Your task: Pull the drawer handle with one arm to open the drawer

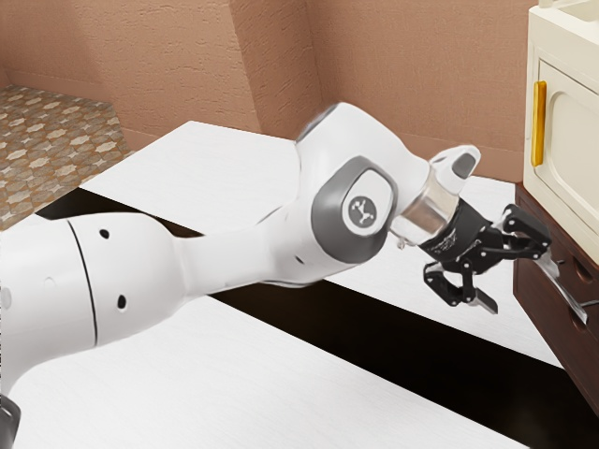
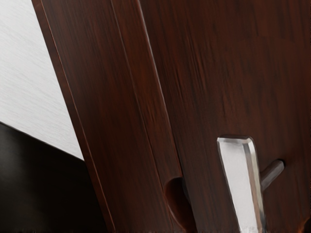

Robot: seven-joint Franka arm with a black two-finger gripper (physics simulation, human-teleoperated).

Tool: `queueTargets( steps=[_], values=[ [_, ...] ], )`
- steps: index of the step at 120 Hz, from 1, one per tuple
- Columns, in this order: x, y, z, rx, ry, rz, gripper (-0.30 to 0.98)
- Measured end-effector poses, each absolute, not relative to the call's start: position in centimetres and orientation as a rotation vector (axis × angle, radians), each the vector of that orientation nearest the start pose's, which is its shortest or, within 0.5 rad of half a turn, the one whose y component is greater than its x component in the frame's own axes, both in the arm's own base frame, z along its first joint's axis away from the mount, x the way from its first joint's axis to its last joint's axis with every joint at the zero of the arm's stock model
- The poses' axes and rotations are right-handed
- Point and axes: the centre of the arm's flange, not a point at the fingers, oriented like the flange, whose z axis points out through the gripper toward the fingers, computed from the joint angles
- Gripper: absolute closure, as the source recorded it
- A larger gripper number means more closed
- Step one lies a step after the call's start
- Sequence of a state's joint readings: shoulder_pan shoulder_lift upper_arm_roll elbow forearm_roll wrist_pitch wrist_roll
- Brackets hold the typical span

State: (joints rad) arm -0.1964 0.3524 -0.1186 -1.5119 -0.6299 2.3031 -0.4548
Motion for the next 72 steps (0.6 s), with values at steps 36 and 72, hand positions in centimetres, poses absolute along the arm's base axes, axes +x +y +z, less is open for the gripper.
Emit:
queueTargets(
  steps=[36,72],
  values=[
    [68.4,-21.9,51.1,2.351,0.602,0.245,0.0],
    [68.8,-22.0,50.3,2.352,0.619,0.272,0.0]
  ],
)
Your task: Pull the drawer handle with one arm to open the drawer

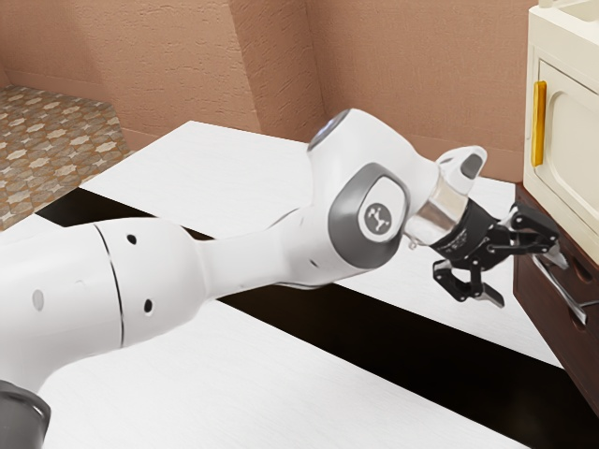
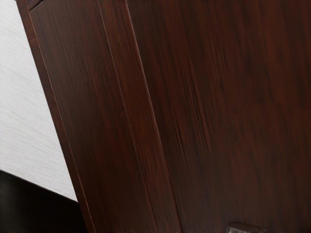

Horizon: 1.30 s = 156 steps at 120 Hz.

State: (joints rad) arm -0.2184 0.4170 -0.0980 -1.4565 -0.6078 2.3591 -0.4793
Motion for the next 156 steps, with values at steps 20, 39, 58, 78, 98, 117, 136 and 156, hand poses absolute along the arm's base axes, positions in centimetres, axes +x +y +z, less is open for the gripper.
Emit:
queueTargets(
  steps=[20,39,58,78,98,117,136,156],
  values=[
    [68.5,-21.7,50.9,2.356,0.616,0.263,0.0],
    [68.0,-22.3,50.7,2.375,0.601,0.213,0.0],
    [67.7,-23.1,50.1,2.388,0.587,0.176,0.0],
    [67.8,-22.2,50.2,2.416,0.591,0.186,0.0],
    [67.1,-20.8,50.7,2.447,0.599,0.174,0.0],
    [65.2,-20.2,51.5,2.472,0.594,0.161,0.0],
    [63.4,-19.8,52.1,2.492,0.587,0.154,0.0],
    [61.4,-19.2,53.0,2.507,0.584,0.159,0.0]
  ],
)
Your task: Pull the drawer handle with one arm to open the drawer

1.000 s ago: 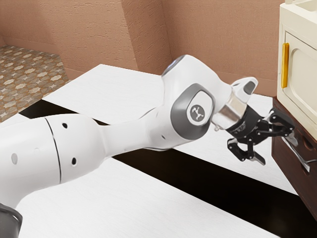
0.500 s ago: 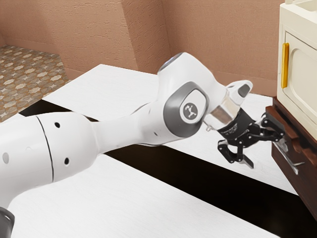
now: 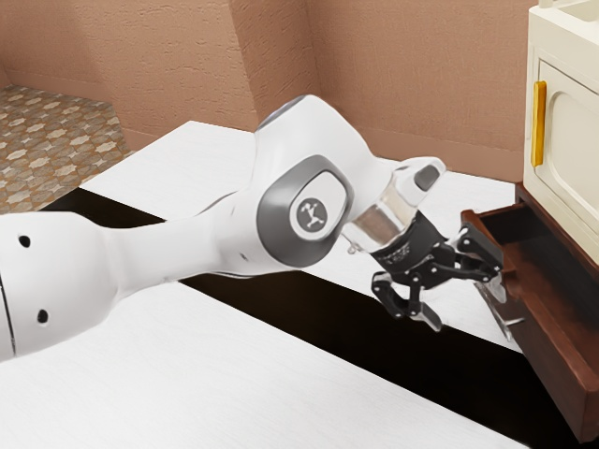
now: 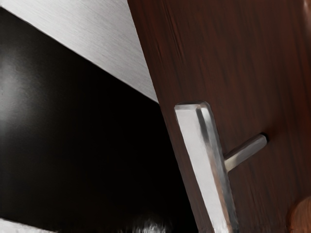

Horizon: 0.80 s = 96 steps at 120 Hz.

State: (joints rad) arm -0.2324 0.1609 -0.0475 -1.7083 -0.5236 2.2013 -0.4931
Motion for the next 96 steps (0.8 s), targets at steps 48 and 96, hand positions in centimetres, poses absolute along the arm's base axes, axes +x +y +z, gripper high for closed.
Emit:
queueTargets(
  steps=[48,96],
  values=[
    [58.8,-17.7,52.5,2.525,0.612,0.14,0.0],
    [56.4,-16.3,52.1,2.535,0.641,0.123,0.0]
  ],
)
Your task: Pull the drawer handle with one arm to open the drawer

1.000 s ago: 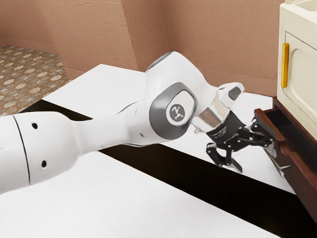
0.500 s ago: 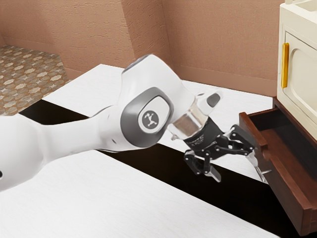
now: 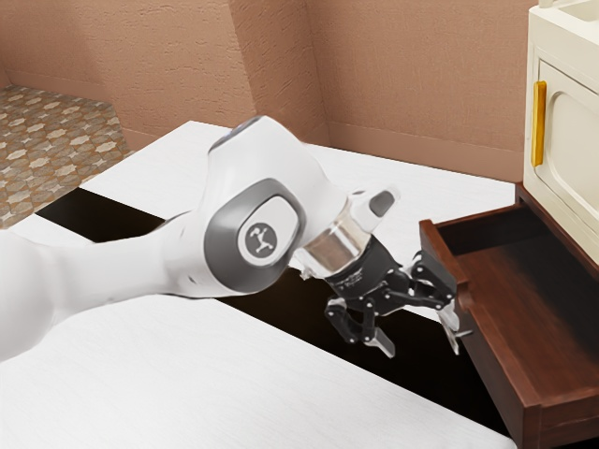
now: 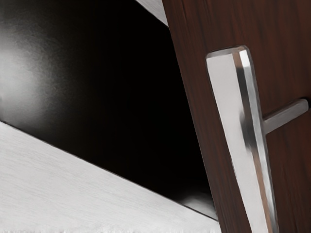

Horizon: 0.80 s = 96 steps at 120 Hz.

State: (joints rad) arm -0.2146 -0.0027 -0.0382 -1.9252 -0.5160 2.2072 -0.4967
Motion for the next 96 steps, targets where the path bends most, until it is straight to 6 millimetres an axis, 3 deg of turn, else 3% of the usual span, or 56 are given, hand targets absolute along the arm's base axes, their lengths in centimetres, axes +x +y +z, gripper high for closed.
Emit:
queueTargets(
  steps=[52,96],
  values=[
    [53.2,-13.0,52.4,2.538,0.697,0.139,0.0],
    [50.6,-11.9,53.4,2.526,0.71,0.159,0.0]
  ],
)
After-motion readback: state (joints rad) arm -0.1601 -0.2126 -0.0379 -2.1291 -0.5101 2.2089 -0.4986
